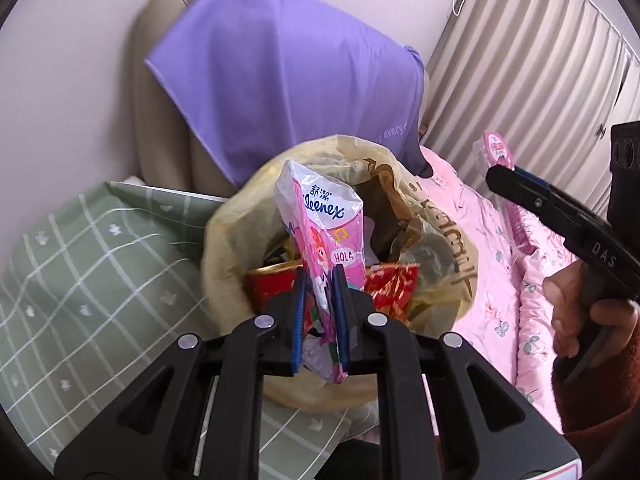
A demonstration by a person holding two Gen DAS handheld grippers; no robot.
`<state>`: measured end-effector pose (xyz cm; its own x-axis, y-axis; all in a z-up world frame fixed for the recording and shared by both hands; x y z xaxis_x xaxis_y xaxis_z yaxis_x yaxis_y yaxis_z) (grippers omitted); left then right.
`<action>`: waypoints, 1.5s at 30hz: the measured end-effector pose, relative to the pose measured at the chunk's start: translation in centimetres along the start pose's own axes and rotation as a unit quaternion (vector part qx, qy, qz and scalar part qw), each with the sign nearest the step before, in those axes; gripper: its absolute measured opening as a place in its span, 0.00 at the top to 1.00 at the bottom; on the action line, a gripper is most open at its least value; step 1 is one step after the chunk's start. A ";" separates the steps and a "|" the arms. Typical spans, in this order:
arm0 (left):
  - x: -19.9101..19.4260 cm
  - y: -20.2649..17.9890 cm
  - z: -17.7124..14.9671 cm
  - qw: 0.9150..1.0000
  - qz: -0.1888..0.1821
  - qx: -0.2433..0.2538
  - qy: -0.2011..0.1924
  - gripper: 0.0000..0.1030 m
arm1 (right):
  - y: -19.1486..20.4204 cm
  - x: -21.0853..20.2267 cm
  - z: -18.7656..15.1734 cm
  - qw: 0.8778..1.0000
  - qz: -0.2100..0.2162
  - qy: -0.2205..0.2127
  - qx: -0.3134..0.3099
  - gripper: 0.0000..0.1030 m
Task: Collect trash
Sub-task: 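Carry the Kleenex pack and lollipop wrapper with both tools into the yellow bag, then open both tools to drop the Kleenex pack and lollipop wrapper into the bag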
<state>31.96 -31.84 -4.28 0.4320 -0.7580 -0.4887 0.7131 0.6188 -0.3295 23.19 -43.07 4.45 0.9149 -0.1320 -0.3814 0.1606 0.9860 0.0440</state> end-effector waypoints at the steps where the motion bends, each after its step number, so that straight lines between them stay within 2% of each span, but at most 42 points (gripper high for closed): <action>1: 0.9 -0.2 0.0 1.000 0.001 0.001 0.004 0.88 | -0.4 0.4 -0.2 1.000 0.001 0.003 -0.001 0.57; 8: 6.0 -1.1 -0.9 0.999 0.009 -0.001 0.033 0.88 | -2.1 2.5 -1.2 0.999 0.026 0.022 0.010 0.57; 13: 6.9 -0.3 -1.5 0.999 0.029 -0.002 0.045 0.88 | -1.0 4.4 -2.0 0.996 0.075 0.038 0.022 0.57; 17: 6.9 0.3 -1.9 0.998 0.037 -0.002 0.050 0.88 | 0.3 6.6 -2.9 0.993 0.105 0.060 0.005 0.57; 20: 6.6 0.2 -2.0 0.998 0.038 0.000 0.049 0.88 | 0.2 8.2 -4.2 0.993 0.085 0.086 -0.013 0.57; 27: 7.2 -0.3 -1.9 0.998 0.038 0.000 0.047 0.88 | -1.4 8.1 -4.7 0.994 0.062 0.079 -0.045 0.57; 33: 8.0 -0.8 -1.3 0.998 0.041 -0.007 0.047 0.88 | -2.0 7.7 -4.9 0.991 0.095 0.079 -0.058 0.57; 39: 7.5 -0.3 -0.9 0.996 0.069 -0.038 0.035 0.88 | -1.6 8.6 -4.4 0.985 0.133 0.074 -0.075 0.57; 45: 6.4 0.7 -1.0 0.990 0.105 -0.095 0.020 0.88 | -1.2 9.9 -3.8 0.974 0.185 0.083 -0.099 0.57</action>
<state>34.71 -36.05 -8.43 0.5348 -0.6028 -0.5922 0.4922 0.7918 -0.3616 30.66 -45.20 -2.93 0.8223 0.2375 -0.5172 -0.2574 0.9657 0.0343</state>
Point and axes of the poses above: each gripper's, at about its wrist camera, not at the fingertips, and x roughly the way its jaws point, y to its left, z to its top, the point moved 8 cm from there along x, roughly the way its jaws point, and after that the axes turned 12 degrees about -y, right-handed, at the moved point
